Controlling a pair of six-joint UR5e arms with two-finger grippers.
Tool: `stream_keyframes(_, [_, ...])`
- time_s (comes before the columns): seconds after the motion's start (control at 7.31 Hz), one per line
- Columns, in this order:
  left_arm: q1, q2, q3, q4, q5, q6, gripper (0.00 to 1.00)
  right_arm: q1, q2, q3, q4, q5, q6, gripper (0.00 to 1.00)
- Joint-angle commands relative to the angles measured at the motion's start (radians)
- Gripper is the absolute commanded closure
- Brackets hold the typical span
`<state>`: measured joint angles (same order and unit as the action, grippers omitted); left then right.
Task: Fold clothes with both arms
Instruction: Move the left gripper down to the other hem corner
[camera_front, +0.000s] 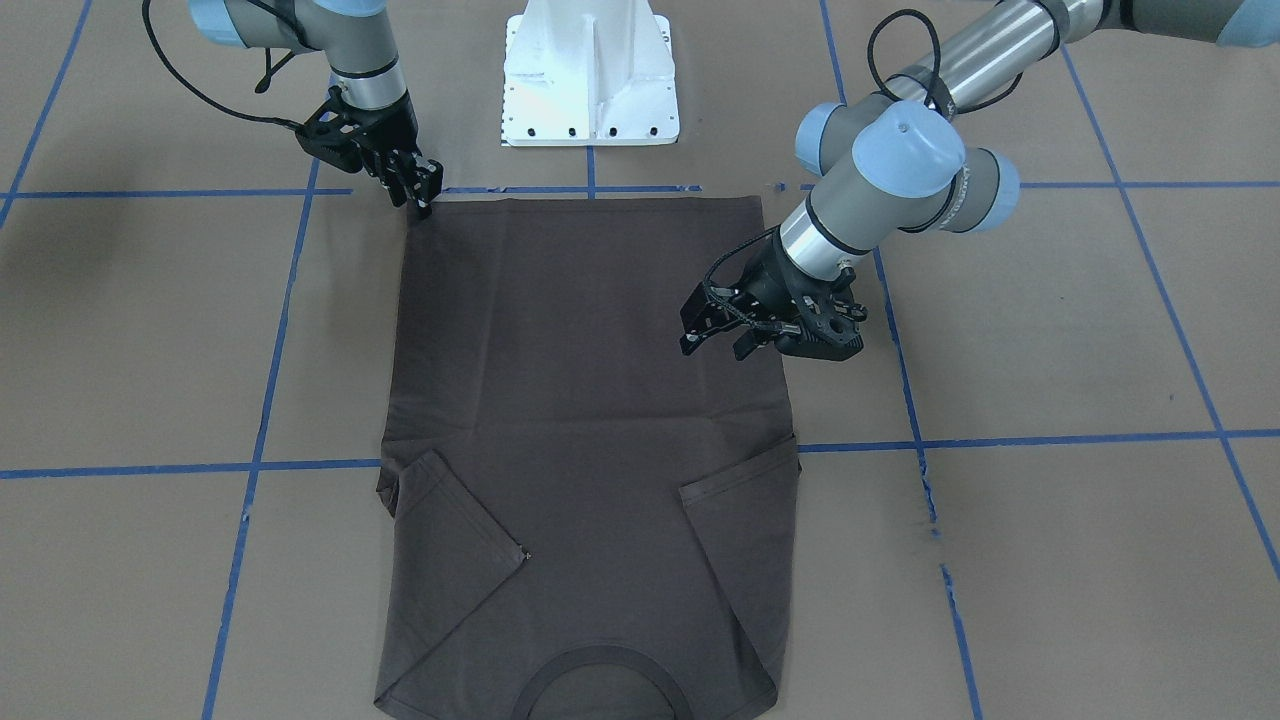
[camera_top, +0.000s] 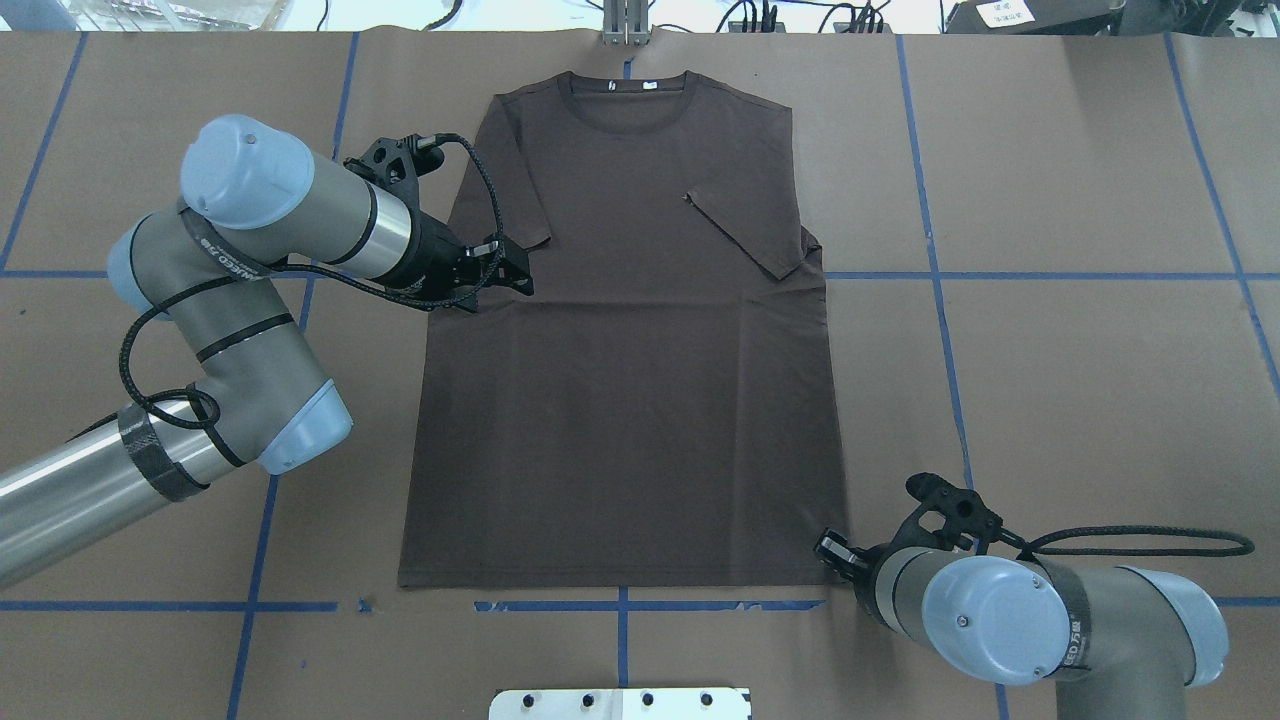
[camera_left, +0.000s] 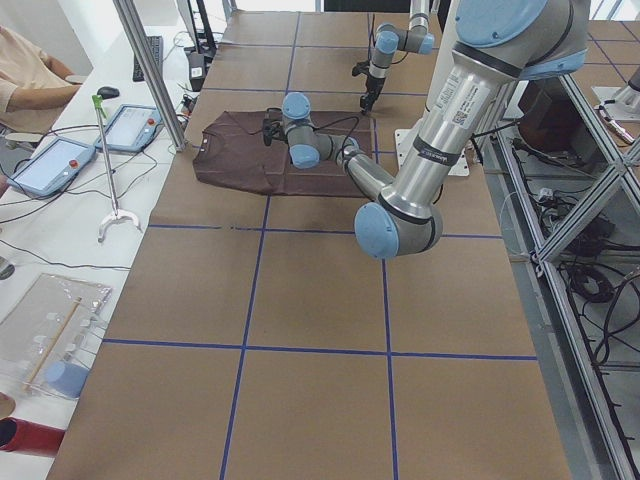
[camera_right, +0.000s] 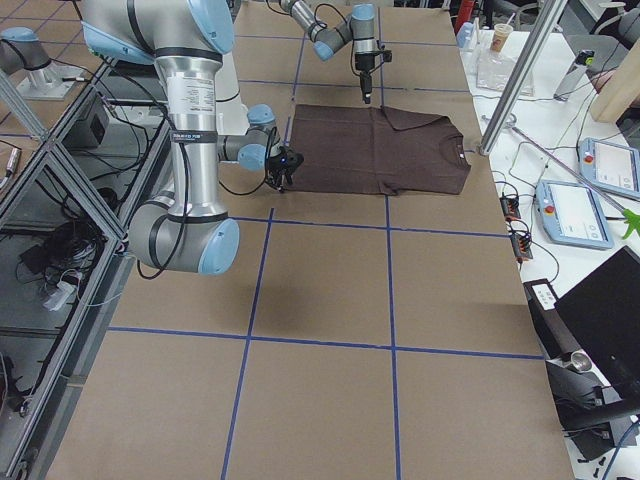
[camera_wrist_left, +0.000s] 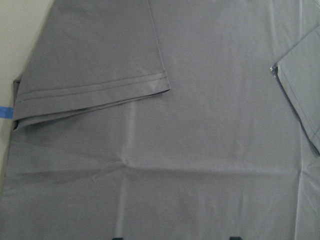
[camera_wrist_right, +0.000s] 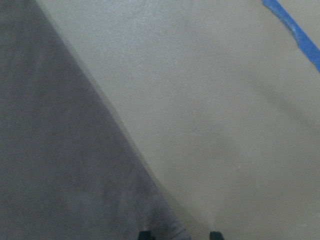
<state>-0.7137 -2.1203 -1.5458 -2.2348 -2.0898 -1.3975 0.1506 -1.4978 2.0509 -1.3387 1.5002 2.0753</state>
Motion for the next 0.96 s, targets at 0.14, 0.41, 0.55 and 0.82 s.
stream_keyframes(0.14, [0.0, 0.002, 0.003, 0.0, 0.004, -0.002, 0.23, 0.001, 0.001, -0.006, 0.001, 0.002, 0.0, 1.0])
stream_keyframes(0.41, [-0.003, 0.011, -0.023, 0.003, 0.011, -0.018, 0.23, 0.003, 0.002, 0.024, 0.003, 0.012, -0.004, 1.0])
stream_keyframes(0.55, [0.006, 0.051, -0.089, 0.01, 0.067, -0.1, 0.23, 0.004, 0.001, 0.044, 0.003, 0.015, -0.006, 1.0])
stream_keyframes(0.82, [0.19, 0.188, -0.309, 0.152, 0.283, -0.215, 0.23, 0.006, -0.009, 0.092, 0.001, 0.023, -0.006, 1.0])
